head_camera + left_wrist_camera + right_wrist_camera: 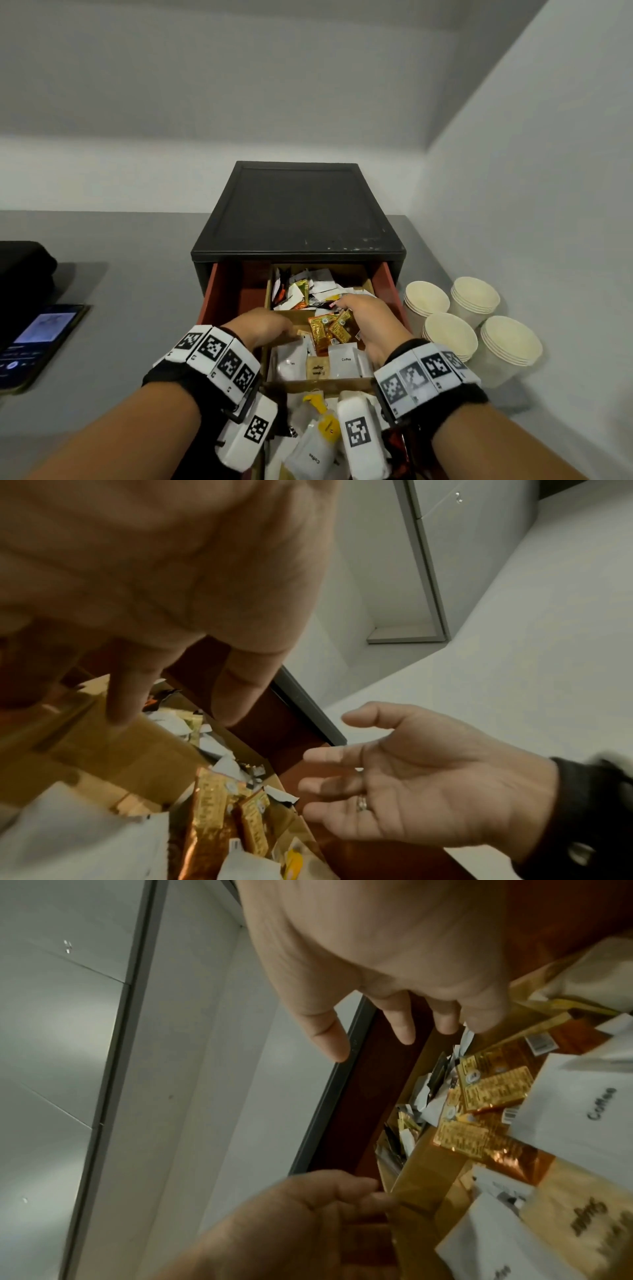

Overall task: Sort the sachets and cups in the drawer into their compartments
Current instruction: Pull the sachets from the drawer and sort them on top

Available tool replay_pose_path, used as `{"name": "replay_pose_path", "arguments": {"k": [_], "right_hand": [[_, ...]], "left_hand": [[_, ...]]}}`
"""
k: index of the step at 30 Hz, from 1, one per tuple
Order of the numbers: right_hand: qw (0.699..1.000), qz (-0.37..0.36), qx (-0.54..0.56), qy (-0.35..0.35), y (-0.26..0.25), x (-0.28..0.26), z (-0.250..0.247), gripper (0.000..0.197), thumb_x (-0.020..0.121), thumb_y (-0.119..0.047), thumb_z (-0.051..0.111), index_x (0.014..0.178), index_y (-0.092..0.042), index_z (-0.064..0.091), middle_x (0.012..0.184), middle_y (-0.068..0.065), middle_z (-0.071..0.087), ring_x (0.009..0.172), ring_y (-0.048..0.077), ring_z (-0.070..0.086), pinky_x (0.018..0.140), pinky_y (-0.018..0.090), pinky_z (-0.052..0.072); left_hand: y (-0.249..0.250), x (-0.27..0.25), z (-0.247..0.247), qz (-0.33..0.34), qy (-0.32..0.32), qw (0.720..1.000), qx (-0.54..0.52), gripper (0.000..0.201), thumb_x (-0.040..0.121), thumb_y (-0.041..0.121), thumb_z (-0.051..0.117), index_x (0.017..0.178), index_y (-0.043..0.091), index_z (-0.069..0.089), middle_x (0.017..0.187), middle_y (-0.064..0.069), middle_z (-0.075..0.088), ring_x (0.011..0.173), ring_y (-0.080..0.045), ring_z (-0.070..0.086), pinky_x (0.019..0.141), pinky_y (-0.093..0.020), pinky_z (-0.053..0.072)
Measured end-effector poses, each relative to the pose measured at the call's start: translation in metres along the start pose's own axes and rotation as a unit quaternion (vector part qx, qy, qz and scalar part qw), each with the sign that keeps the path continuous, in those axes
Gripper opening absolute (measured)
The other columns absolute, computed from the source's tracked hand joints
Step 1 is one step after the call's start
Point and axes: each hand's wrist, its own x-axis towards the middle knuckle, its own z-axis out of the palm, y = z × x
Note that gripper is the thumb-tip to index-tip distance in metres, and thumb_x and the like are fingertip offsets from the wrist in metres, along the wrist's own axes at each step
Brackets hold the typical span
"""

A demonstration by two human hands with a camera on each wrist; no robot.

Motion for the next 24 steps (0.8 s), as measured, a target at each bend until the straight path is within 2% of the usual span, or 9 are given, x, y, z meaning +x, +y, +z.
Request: {"name": "replay_pose_path", "arguments": {"k": [2, 4, 7, 12, 15, 17, 19, 21, 24], "right_hand": [[1.0, -0.011, -0.026, 0.011, -0.007, 0.01, -0.001, 0.034, 0.089, -0.022, 0.056, 0.12, -0.009, 0.049, 0.115, 0.01, 0.052, 0.108, 0.027, 0.051, 0.09, 0.037, 0.044], [0.997, -0.039, -0.055, 0.034, -0.017, 0.02, 0.0, 0.039, 0.09, -0.022, 0.054, 0.125, -0.006, 0.047, 0.113, 0.009, 0.051, 0.104, 0.025, 0.049, 0.086, 0.036, 0.041], [0.989, -0.068, -0.12, 0.058, -0.026, 0.037, 0.008, 0.049, 0.085, -0.028, 0.056, 0.127, -0.005, 0.047, 0.117, 0.01, 0.053, 0.107, 0.028, 0.052, 0.096, 0.041, 0.044], [0.969, -0.061, -0.231, 0.068, -0.024, 0.069, 0.013, 0.047, 0.083, -0.036, 0.057, 0.118, -0.004, 0.057, 0.121, 0.015, 0.057, 0.108, 0.03, 0.055, 0.092, 0.033, 0.045], [0.961, -0.05, -0.267, 0.051, -0.024, 0.085, 0.012, 0.039, 0.086, -0.037, 0.055, 0.108, -0.007, 0.062, 0.107, 0.01, 0.062, 0.097, 0.026, 0.057, 0.084, 0.03, 0.045], [0.961, -0.036, -0.273, 0.035, -0.025, 0.094, 0.013, 0.038, 0.086, -0.038, 0.055, 0.107, -0.006, 0.064, 0.101, 0.007, 0.063, 0.091, 0.024, 0.059, 0.078, 0.028, 0.045], [0.959, -0.021, -0.281, 0.018, -0.024, 0.105, 0.016, 0.044, 0.083, -0.041, 0.056, 0.109, -0.006, 0.064, 0.108, 0.011, 0.065, 0.096, 0.027, 0.061, 0.078, 0.029, 0.048], [0.956, -0.009, -0.294, 0.006, -0.023, 0.112, 0.019, 0.05, 0.082, -0.045, 0.056, 0.113, -0.006, 0.063, 0.117, 0.017, 0.062, 0.101, 0.03, 0.06, 0.083, 0.031, 0.049], [0.947, -0.003, -0.322, 0.009, -0.025, 0.12, 0.02, 0.049, 0.085, -0.043, 0.05, 0.117, -0.008, 0.061, 0.13, 0.018, 0.05, 0.108, 0.031, 0.055, 0.084, 0.032, 0.046]], "left_hand": [[0.006, 0.007, -0.004, 0.022, 0.039, 0.997, -0.056, 0.019, 0.09, 0.018, 0.058, 0.107, 0.011, 0.058, 0.11, -0.011, 0.06, 0.102, -0.023, 0.059, 0.09, -0.033, 0.05], [0.014, 0.013, -0.007, 0.038, 0.071, 0.989, -0.121, 0.031, 0.088, 0.014, 0.06, 0.118, 0.011, 0.052, 0.114, -0.012, 0.058, 0.105, -0.025, 0.057, 0.096, -0.038, 0.048], [0.027, 0.023, -0.008, 0.041, 0.095, 0.986, -0.13, 0.056, 0.09, 0.012, 0.057, 0.141, 0.005, 0.036, 0.133, -0.015, 0.049, 0.117, -0.029, 0.051, 0.091, -0.03, 0.043], [0.041, 0.046, -0.008, 0.035, 0.116, 0.985, -0.119, 0.047, 0.087, 0.011, 0.061, 0.13, -0.002, 0.047, 0.128, -0.02, 0.056, 0.116, -0.034, 0.055, 0.088, -0.032, 0.045], [0.048, 0.061, -0.009, 0.033, 0.09, 0.989, -0.115, 0.039, 0.089, 0.013, 0.059, 0.122, -0.006, 0.055, 0.117, -0.02, 0.062, 0.088, -0.025, 0.059, 0.061, -0.02, 0.046], [0.053, 0.07, -0.007, 0.024, 0.063, 0.992, -0.108, 0.033, 0.089, 0.016, 0.059, 0.113, -0.006, 0.061, 0.093, -0.015, 0.062, 0.07, -0.018, 0.055, 0.047, -0.016, 0.041], [0.057, 0.079, -0.001, 0.003, 0.029, 0.996, -0.081, 0.031, 0.086, 0.024, 0.062, 0.101, -0.003, 0.066, 0.084, -0.014, 0.062, 0.079, -0.025, 0.062, 0.062, -0.021, 0.048], [0.058, 0.087, 0.006, -0.024, 0.023, 0.998, -0.045, 0.045, 0.081, 0.036, 0.066, 0.111, 0.002, 0.066, 0.106, -0.015, 0.066, 0.103, -0.029, 0.062, 0.086, -0.03, 0.047], [0.06, 0.091, 0.012, -0.061, 0.043, 0.997, 0.021, 0.062, 0.08, 0.05, 0.061, 0.128, 0.012, 0.054, 0.136, -0.012, 0.047, 0.125, -0.026, 0.043, 0.095, -0.029, 0.033]]}}
